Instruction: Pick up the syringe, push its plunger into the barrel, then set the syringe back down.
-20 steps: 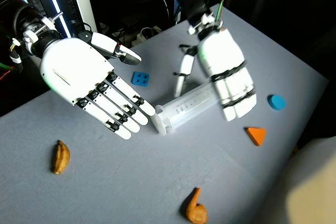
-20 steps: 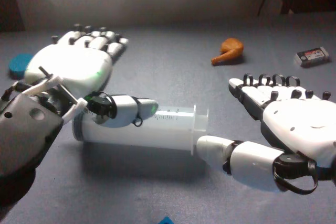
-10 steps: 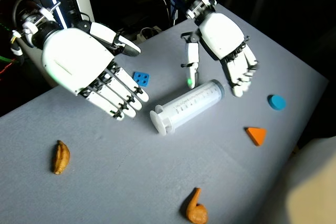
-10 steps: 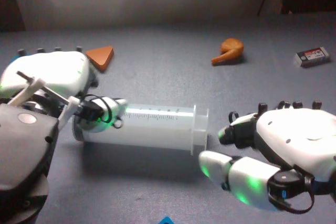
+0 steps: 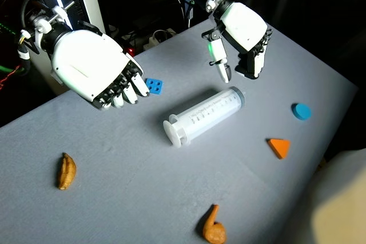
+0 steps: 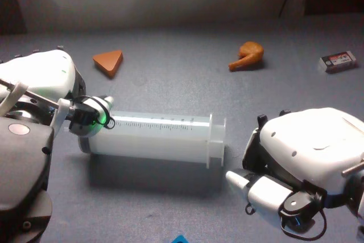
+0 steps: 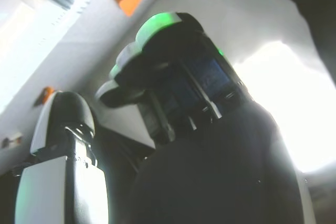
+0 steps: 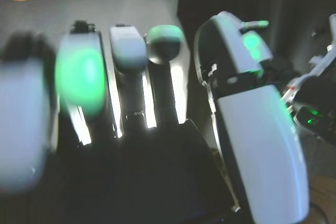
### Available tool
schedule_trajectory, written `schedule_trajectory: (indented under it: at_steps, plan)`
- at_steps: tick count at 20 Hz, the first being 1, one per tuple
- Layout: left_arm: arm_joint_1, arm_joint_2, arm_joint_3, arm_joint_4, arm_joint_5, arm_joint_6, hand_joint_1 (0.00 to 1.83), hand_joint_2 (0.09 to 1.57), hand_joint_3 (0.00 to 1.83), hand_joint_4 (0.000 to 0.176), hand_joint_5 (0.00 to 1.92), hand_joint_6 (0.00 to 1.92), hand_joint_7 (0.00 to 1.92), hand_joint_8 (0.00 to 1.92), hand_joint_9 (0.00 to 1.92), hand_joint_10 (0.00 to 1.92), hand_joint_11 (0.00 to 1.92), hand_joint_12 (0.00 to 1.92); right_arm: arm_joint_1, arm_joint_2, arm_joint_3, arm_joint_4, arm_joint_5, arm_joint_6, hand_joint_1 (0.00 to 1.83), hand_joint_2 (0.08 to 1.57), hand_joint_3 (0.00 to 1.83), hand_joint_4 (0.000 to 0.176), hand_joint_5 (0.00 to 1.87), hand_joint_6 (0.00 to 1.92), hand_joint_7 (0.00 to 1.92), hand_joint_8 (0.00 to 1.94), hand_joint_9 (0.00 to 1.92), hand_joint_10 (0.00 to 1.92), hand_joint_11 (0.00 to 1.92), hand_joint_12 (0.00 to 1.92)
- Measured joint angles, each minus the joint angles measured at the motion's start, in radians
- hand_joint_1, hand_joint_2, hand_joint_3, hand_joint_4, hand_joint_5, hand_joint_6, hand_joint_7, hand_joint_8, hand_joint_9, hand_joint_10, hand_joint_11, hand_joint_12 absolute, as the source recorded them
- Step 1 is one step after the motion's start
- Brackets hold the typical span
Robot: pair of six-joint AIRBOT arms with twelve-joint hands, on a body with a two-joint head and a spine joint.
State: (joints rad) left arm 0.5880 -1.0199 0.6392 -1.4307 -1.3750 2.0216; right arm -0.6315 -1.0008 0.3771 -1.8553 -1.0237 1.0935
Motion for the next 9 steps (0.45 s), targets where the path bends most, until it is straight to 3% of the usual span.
schedule_trajectory:
  at_steps: [6,9]
  plan:
    - [0.003,0.000,0.001,-0.001,-0.005,-0.014,0.61,1.36,0.00,0.000,1.25,1.92,1.38,1.92,1.49,1.92,1.55,1.92,0.014,0.000,0.010,0.005,-0.006,-0.056,0.54,1.49,0.01,0.176,1.28,1.92,1.52,1.94,1.72,1.92,1.91,1.92]
    - [0.003,0.000,0.002,0.002,-0.009,-0.015,0.61,1.37,0.00,0.032,1.26,1.92,1.39,1.92,1.49,1.92,1.56,1.92,0.014,-0.001,0.012,0.005,-0.010,-0.075,0.54,1.49,0.00,0.176,1.27,1.92,1.52,1.94,1.72,1.92,1.91,1.92]
